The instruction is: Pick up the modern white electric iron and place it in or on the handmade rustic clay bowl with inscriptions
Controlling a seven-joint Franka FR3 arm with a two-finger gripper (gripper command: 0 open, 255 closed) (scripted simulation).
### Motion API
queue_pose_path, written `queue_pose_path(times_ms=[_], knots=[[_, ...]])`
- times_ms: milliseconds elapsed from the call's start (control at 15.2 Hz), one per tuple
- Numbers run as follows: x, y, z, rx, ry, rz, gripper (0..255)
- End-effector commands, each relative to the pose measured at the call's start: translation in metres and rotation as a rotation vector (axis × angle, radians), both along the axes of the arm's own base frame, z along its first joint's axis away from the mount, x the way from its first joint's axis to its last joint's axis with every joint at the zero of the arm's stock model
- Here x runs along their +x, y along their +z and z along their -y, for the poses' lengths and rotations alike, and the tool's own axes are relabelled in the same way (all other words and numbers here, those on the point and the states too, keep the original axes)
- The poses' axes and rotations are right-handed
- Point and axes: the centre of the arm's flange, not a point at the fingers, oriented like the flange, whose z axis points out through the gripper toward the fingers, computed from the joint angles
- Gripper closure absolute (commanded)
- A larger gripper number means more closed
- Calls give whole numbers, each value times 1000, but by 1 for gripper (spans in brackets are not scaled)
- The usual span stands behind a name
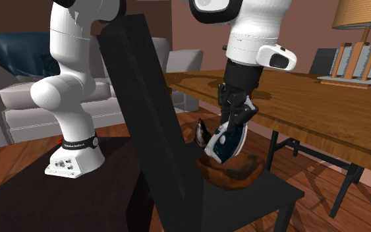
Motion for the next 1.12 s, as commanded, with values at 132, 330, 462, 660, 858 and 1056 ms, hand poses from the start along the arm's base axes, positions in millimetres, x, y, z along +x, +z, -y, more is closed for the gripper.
queue_pose_path(times_ms=[132,330,462,660,858,1056], knots=[[1,-11,1,0,0,1,255],[1,-11,1,0,0,1,255],[1,-11,1,0,0,1,255],[1,-11,0,0,0,1,0],[1,-11,0,0,0,1,0],[3,14,7,0,0,1,0]])
